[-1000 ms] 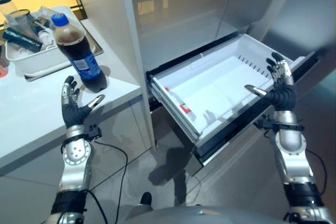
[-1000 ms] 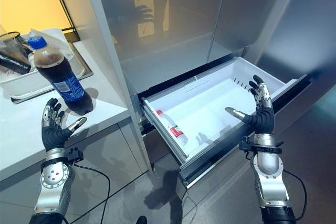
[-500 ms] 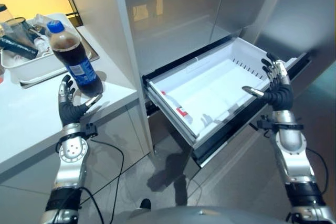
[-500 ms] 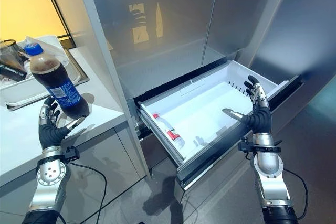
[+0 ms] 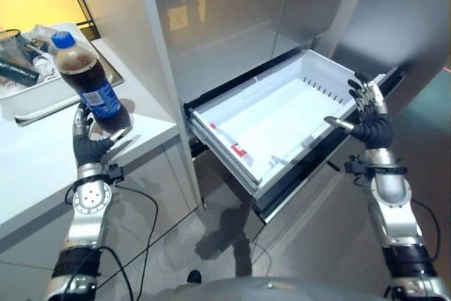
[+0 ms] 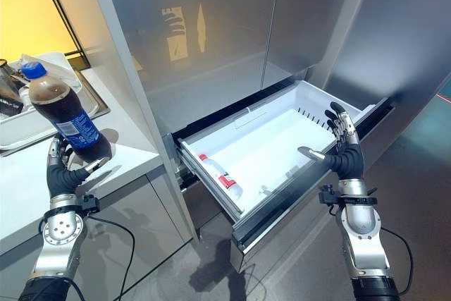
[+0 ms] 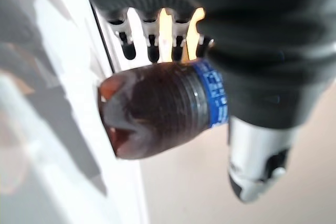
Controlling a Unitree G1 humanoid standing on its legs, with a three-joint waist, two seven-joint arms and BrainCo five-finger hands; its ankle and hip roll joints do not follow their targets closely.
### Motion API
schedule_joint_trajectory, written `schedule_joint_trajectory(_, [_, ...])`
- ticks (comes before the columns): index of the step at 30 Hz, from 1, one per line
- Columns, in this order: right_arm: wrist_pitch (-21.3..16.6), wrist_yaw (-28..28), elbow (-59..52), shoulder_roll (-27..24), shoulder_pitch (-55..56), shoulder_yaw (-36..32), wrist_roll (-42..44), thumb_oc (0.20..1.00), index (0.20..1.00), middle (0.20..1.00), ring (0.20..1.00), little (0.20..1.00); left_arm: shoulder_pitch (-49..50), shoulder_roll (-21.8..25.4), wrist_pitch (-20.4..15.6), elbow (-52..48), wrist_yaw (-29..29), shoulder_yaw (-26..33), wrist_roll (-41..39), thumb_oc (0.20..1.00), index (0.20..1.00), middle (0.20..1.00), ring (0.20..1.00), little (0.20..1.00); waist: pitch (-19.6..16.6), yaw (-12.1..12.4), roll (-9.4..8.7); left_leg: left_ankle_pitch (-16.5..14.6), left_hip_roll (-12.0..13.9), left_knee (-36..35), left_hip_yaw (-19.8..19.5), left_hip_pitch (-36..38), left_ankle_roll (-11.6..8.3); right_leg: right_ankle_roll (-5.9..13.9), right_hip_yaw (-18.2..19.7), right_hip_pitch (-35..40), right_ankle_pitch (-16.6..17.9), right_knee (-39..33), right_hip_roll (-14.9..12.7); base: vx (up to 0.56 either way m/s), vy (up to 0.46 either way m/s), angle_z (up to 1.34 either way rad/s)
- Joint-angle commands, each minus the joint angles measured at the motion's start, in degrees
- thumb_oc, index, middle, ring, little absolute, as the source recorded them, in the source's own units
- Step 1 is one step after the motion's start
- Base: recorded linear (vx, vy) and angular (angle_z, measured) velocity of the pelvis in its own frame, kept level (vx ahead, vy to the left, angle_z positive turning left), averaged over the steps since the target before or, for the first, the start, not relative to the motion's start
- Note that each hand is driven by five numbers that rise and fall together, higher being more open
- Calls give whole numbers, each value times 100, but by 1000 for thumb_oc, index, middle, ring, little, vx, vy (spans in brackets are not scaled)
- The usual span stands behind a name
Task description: Take the drinks into the refrigerator
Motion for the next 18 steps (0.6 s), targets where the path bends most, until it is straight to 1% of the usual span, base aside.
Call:
schedule_joint_trajectory(1, [-196, 73, -375, -278, -234, 87, 260, 1000, 1000, 1000, 1000, 1000, -823, 495, -127, 471, -96, 103, 80, 1000, 1000, 1000, 1000, 1000, -97, -120, -61, -425, -268, 47, -237, 50, 432, -163, -42, -85, -641, 622, 149, 7, 9, -5])
schedule_joint_trajectory(10, [-171, 185, -415, -288, -219, 206, 370, 1000, 1000, 1000, 1000, 1000, -1212, 754, -36, 1011, -151, -27, -99, 1000, 1000, 1000, 1000, 1000, -122, -194, -82, -450, -234, 35, -183, 96, 435, -154, 69, -104, -632, 647, 176, 3, 1, -1])
schedule_joint_trajectory(18, [-157, 230, -401, -329, -230, 266, 438, 1000, 1000, 1000, 1000, 1000, -1522, 929, -9, 1149, -234, -191, -232, 1000, 1000, 1000, 1000, 1000, -137, -248, -115, -471, -213, 26, -132, 116, 446, -152, 163, -130, -625, 657, 201, 9, 6, -9])
